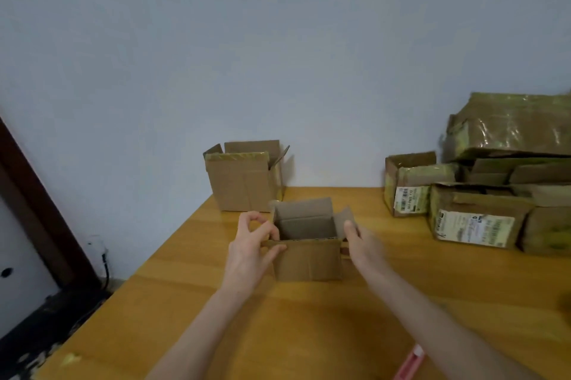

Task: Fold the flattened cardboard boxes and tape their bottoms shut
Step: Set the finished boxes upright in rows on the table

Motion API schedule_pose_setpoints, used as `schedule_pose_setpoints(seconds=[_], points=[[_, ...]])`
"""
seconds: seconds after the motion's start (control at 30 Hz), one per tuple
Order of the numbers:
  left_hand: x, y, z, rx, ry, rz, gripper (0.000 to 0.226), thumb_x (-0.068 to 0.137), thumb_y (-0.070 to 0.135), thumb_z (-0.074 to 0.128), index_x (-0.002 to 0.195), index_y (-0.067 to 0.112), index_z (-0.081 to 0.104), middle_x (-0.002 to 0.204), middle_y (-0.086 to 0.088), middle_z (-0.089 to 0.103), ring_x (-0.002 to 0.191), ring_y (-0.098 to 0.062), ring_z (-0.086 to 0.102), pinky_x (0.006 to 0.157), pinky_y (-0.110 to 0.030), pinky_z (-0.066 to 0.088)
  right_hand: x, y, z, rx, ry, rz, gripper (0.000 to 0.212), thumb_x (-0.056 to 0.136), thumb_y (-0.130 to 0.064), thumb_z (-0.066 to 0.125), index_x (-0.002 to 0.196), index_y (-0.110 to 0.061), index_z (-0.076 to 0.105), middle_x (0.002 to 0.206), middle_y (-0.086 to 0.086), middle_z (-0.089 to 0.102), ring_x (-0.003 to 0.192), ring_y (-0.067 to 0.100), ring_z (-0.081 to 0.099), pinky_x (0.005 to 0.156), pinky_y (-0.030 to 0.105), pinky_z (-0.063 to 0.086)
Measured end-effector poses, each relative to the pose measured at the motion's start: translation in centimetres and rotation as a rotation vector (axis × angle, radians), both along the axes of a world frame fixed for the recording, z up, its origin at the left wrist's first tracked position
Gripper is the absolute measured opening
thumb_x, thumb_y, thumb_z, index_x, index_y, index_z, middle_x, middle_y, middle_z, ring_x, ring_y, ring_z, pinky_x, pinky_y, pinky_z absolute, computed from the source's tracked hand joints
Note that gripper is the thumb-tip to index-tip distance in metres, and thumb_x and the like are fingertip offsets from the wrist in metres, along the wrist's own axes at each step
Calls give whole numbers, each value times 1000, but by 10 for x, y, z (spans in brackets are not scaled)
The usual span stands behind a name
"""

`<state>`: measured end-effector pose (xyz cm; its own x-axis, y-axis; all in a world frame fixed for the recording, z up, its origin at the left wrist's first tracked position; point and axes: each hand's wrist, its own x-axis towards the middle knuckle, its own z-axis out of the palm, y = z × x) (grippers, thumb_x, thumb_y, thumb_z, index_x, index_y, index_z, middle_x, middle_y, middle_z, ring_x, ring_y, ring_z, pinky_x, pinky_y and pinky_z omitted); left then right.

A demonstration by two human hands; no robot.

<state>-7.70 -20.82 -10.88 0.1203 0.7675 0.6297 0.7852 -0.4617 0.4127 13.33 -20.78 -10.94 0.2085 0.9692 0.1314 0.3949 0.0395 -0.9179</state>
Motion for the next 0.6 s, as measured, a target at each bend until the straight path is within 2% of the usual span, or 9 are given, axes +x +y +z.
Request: schedule_pose_setpoints(seconds=[0.07, 0.1, 0.17, 0.2, 0.27, 0.33, 0.4, 0.5, 0.6], points=[[-2, -1, -10, -15, -117, -39, 23, 72, 24, 79, 86, 29, 62, 120, 6, 39, 99, 4, 50, 83, -15, 48, 0, -3, 2, -3, -16, 28, 38, 102, -33, 28, 73, -16, 46, 66, 2, 42, 59, 13, 40, 54, 24, 32], [-3, -2, -11, -57, -226, -55, 32, 71, 22, 80, 95, 35, 61, 125, 6, 37, 106, 3, 48, 87, -15, 46, -1, -6, 3, -17, -6, 46, 38, 102, -34, 29, 78, -15, 51, 73, 7, 51, 65, 15, 47, 58, 26, 38], [-3, -2, -11, -202, -492, -86, 61, 72, 15, 79, 119, 40, 50, 132, 7, 34, 111, -5, 52, 88, -17, 48, -2, -10, 3, -42, 115, 100, 35, 101, -38, 31, 99, -17, 58, 101, 11, 63, 85, 21, 58, 74, 33, 48], [-3, -2, -12, -283, -583, -81, 74, 73, 12, 78, 132, 37, 41, 136, 8, 34, 111, -8, 53, 87, -18, 50, -1, -14, 3, -46, 195, 149, 34, 101, -40, 31, 111, -21, 57, 112, 4, 61, 95, 16, 58, 82, 32, 47], [-2, -2, -21, -444, -588, -7, 89, 76, 13, 77, 147, 27, 25, 145, 4, 33, 119, -13, 50, 92, -26, 50, 2, -20, -2, -41, 272, 226, 43, 100, -42, 30, 137, -23, 41, 128, -10, 47, 117, 9, 46, 98, 29, 38], [-1, -4, -36, -560, -512, 42, 88, 79, 20, 75, 149, 20, 22, 148, -2, 34, 128, -18, 44, 102, -37, 46, 4, -22, -14, -48, 246, 218, 55, 96, -44, 37, 145, -21, 29, 140, -7, 40, 128, 14, 39, 103, 32, 35], [1, -6, -48, -617, -484, 13, 80, 81, 24, 72, 147, 19, 27, 145, -3, 39, 128, -18, 44, 105, -39, 43, -2, -22, -26, -89, 161, 213, 62, 91, -44, 51, 144, -20, 30, 140, -2, 42, 124, 17, 44, 99, 31, 40], [-4, -2, -45, -633, -535, -50, 68, 83, 29, 70, 141, 24, 35, 137, 2, 47, 123, -15, 48, 103, -34, 44, -23, -10, -34, -112, 95, 235, 64, 88, -42, 60, 142, -19, 33, 136, -2, 46, 121, 17, 49, 96, 31, 44], [-27, 15, -34, -605, -553, -48, 53, 90, 33, 60, 139, 23, 41, 130, 10, 52, 116, -9, 50, 90, -20, 45, -50, 13, -34, -101, 47, 168, 53, 90, -36, 59, 135, -17, 41, 126, -1, 51, 116, 19, 52, 93, 34, 47]])
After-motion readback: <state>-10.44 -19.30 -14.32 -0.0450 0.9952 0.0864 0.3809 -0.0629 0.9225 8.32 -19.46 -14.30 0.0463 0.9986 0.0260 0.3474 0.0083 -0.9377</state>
